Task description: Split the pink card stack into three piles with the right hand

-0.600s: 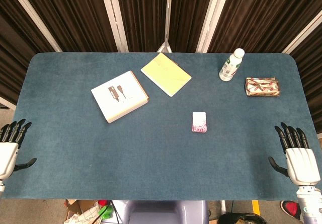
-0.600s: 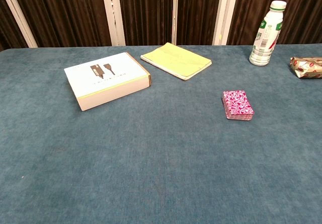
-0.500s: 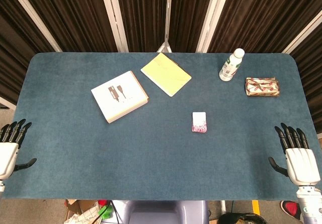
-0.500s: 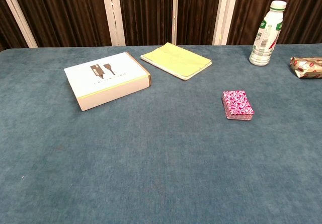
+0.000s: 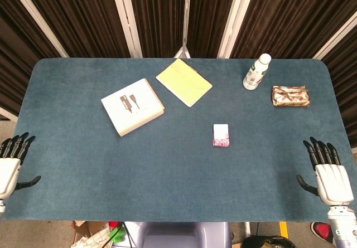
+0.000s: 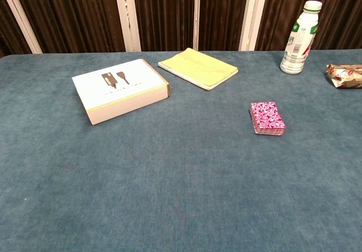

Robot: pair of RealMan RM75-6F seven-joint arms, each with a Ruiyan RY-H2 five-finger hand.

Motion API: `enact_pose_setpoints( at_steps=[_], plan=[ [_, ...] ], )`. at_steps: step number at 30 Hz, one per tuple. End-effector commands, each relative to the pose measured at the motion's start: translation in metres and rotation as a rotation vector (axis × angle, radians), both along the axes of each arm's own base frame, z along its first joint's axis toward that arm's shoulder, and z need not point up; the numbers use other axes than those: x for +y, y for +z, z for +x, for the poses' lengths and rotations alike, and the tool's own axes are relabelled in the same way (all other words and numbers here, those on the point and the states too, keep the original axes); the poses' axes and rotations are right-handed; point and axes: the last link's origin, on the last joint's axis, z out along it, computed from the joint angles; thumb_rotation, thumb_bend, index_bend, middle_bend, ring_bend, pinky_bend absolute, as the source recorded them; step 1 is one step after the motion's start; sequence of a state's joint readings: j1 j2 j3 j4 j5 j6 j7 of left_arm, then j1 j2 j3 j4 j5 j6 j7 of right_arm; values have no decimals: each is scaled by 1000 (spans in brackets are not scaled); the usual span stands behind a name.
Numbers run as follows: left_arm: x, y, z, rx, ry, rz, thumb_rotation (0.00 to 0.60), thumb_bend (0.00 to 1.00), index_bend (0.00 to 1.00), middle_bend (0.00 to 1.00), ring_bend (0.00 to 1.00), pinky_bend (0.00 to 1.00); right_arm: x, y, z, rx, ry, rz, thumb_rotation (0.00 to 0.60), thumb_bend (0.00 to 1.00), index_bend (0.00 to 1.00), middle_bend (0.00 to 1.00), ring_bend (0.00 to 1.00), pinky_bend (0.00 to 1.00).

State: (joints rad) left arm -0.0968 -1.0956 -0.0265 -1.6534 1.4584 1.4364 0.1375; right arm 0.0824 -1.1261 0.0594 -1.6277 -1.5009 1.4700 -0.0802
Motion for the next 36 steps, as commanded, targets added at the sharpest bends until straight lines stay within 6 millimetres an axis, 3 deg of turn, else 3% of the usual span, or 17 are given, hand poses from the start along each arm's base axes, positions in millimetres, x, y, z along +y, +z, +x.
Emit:
enact_pose_setpoints(
  at_steps=[1,5,11,21,31,36],
  plan=[
    [-1,1,-1,-4,9,-1,600,0,0,0,0,0,-1,-2,4,-25,-1,8,600,318,0,0,0,0],
    [-1,3,0,-10,8,4,600,0,0,0,0,0,-12,-6,13,-53,-11,44,600,317,0,0,0,0],
    [-1,4,0,-24,11,5,600,0,0,0,0,0,-49,-19,43,-32,25,87,600,296,0,0,0,0],
    [0,6,-3,-25,24,-11,600,0,0,0,0,0,-114,-68,96,-117,-28,232,600,294,0,0,0,0],
    [1,7,-4,-28,11,-16,600,0,0,0,0,0,-150,-128,129,-147,-119,347,600,294,0,0,0,0],
    [2,7,-5,-45,22,-25,600,0,0,0,0,0,-161,-147,138,-136,-169,379,600,294,0,0,0,0]
  ],
)
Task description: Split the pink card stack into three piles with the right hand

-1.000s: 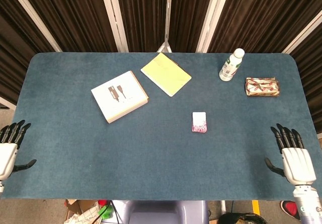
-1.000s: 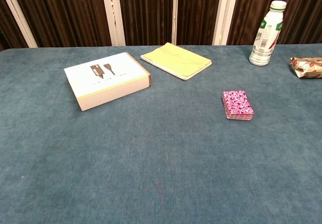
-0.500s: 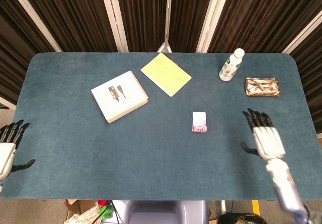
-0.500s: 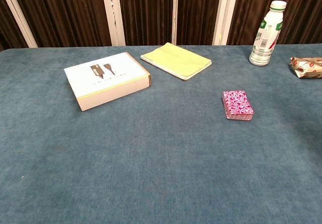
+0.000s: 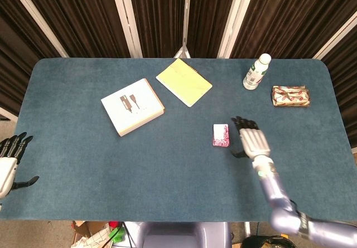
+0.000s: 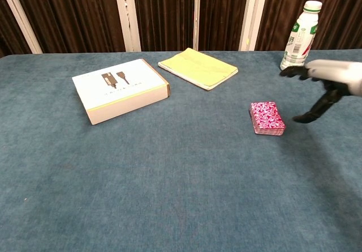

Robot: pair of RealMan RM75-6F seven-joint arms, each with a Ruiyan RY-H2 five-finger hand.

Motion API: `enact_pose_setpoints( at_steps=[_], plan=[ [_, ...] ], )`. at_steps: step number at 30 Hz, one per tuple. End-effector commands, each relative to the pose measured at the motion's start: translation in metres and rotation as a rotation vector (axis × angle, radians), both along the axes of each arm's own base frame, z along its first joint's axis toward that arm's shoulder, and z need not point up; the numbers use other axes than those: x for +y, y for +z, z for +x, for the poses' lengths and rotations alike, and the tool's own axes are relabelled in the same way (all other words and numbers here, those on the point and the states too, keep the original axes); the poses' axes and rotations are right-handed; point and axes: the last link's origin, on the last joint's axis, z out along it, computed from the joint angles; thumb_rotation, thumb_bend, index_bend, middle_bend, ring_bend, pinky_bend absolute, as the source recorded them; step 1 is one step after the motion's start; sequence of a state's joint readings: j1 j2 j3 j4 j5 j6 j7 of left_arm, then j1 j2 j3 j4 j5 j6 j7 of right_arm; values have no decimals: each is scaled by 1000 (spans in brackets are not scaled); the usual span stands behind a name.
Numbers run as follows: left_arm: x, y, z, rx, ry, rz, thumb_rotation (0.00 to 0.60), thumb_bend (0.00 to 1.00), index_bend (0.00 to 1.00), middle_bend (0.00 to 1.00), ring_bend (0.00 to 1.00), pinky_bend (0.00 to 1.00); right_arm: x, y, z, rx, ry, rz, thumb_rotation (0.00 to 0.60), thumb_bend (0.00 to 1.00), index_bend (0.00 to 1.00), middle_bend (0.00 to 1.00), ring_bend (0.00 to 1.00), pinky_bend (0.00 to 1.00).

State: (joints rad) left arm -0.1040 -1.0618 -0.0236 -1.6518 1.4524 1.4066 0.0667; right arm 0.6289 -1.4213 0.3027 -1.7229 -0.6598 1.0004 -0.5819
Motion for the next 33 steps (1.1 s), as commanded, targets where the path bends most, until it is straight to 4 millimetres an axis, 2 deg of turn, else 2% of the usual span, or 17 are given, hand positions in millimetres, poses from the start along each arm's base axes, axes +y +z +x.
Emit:
enact_pose_setpoints(
  at_steps=[1,8,17,25,33],
  plan=[
    [0,0,-1,-12,9,-7,600,0,0,0,0,0,-13,-20,14,15,-16,36,600,294,0,0,0,0],
    [2,1,-2,-26,19,-20,600,0,0,0,0,0,-25,-39,21,38,-56,63,600,294,0,0,0,0],
    [3,0,-3,-33,26,-31,600,0,0,0,0,0,-30,-51,22,62,-94,94,600,294,0,0,0,0],
    [3,-1,-3,-36,32,-41,600,0,0,0,0,0,-36,-55,22,65,-110,95,600,294,0,0,0,0],
    [3,-1,-2,-37,32,-47,600,0,0,0,0,0,-43,-55,13,69,-148,99,600,294,3,0,0,0]
  ],
)
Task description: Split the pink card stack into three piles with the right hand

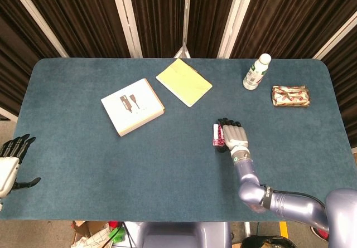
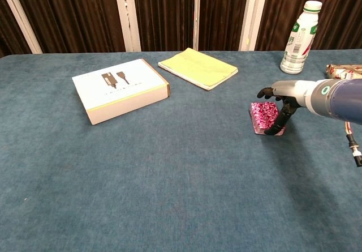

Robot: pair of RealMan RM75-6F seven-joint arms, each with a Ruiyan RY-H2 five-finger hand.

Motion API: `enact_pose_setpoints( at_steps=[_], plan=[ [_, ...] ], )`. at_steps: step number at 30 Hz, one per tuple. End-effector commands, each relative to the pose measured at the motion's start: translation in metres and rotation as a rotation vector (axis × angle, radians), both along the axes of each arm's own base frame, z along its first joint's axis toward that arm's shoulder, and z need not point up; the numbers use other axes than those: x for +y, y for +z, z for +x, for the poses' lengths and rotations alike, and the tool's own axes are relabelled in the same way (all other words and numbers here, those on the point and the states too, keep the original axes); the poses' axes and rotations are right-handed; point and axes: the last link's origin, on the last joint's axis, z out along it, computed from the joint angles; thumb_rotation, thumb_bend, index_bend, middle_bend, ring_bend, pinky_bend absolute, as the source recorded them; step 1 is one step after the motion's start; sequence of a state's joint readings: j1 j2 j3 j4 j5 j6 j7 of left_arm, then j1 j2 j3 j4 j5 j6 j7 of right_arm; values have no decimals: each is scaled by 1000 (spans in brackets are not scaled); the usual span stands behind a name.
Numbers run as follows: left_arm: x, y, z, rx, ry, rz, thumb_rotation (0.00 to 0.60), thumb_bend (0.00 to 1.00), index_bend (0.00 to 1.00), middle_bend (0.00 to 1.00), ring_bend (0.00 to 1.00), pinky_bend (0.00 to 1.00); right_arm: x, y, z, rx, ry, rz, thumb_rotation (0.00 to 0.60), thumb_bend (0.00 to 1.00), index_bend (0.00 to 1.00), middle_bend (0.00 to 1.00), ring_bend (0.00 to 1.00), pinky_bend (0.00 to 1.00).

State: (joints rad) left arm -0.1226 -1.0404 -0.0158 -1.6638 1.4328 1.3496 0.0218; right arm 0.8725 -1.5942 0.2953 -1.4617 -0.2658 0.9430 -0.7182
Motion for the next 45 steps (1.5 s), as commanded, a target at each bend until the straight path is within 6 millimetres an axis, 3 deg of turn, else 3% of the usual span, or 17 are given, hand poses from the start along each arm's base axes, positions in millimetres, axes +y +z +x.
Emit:
enact_pose_setpoints(
  at_steps=[1,13,23,26,30,34,45],
  plan=[
    [0,0,0,0,1,-1,600,0,0,0,0,0,-2,0,-3,5,-10,2,600,294,12,0,0,0],
    [0,-2,1,-1,1,-9,600,0,0,0,0,0,-7,-1,-11,26,-26,-9,600,294,269,1,0,0],
    [0,-1,1,-2,3,-8,600,0,0,0,0,0,-7,-3,-10,22,-18,-13,600,294,306,21,0,0],
    [0,-1,0,-3,4,-8,600,0,0,0,0,0,-8,-3,-10,18,-21,-14,600,294,394,63,0,0],
    [0,-1,0,-4,4,-9,600,0,0,0,0,0,-8,-2,-10,12,-21,-20,600,294,612,156,0,0],
    [0,-1,1,-6,4,-9,600,0,0,0,0,0,-7,-2,-9,-3,-11,-31,600,313,723,195,0,0],
    [0,-1,1,-7,1,-5,600,0,0,0,0,0,1,13,-13,-26,36,-50,600,347,779,219,0,0]
  ],
)
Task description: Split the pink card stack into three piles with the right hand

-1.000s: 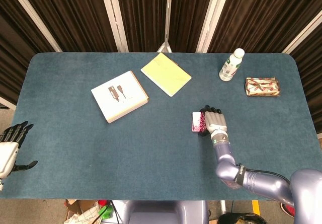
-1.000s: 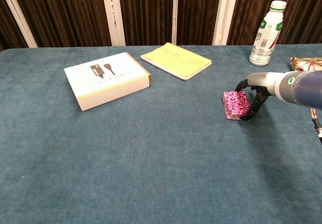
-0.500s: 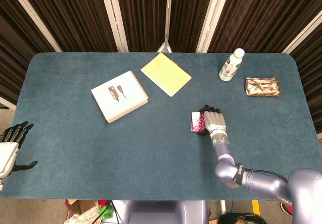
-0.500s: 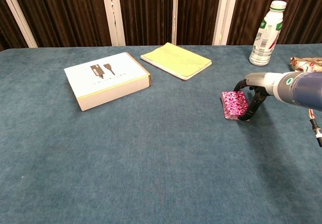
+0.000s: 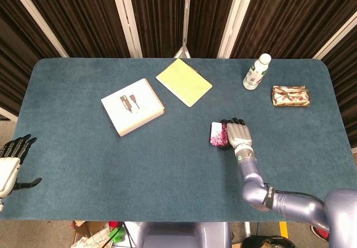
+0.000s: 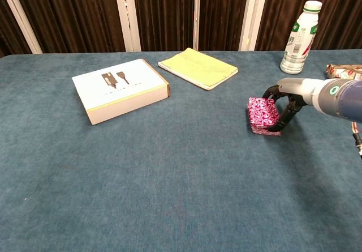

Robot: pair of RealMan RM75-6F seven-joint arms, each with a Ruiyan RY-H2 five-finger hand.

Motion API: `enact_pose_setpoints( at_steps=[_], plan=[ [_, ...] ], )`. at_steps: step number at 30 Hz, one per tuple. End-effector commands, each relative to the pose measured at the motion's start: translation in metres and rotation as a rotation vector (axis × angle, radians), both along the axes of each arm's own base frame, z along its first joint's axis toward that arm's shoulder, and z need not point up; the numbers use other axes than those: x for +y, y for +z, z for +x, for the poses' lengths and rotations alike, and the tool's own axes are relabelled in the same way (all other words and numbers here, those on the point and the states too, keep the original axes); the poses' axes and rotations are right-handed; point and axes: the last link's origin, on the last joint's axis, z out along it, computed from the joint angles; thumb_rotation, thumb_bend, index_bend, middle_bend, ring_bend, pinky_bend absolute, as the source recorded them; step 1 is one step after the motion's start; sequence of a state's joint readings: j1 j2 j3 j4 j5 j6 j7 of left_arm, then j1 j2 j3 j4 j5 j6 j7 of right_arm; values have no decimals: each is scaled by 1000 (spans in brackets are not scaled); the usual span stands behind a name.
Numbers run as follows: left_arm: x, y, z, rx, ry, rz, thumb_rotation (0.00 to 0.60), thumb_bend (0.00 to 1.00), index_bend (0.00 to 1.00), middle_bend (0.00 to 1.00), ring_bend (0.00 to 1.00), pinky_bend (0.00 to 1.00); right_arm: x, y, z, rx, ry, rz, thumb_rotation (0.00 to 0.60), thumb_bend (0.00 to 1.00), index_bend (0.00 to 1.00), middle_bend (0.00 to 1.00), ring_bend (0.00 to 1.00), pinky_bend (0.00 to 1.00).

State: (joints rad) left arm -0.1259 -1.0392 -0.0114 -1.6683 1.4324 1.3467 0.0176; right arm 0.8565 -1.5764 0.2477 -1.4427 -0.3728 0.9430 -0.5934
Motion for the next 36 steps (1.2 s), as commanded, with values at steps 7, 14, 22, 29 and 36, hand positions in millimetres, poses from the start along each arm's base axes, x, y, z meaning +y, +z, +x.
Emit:
enact_pose_setpoints(
  at_steps=[7,14,22,29,36],
  plan=[
    [1,1,-1,-4,7,6,600,0,0,0,0,0,7,42,-23,0,-4,-51,600,348,791,222,0,0],
    [1,-2,0,-9,19,-1,600,0,0,0,0,0,18,60,-64,12,-77,-52,600,348,791,222,0,0],
    [2,-4,1,-7,21,-2,600,0,0,0,0,0,26,51,-85,2,-108,-28,600,347,714,222,0,0],
    [2,-4,1,-4,21,1,600,0,0,0,0,0,28,43,-79,-5,-85,-5,600,347,294,82,0,0],
    [1,-2,0,-9,25,4,600,0,0,0,0,0,30,39,-75,32,-89,38,600,346,34,5,0,0]
  ],
)
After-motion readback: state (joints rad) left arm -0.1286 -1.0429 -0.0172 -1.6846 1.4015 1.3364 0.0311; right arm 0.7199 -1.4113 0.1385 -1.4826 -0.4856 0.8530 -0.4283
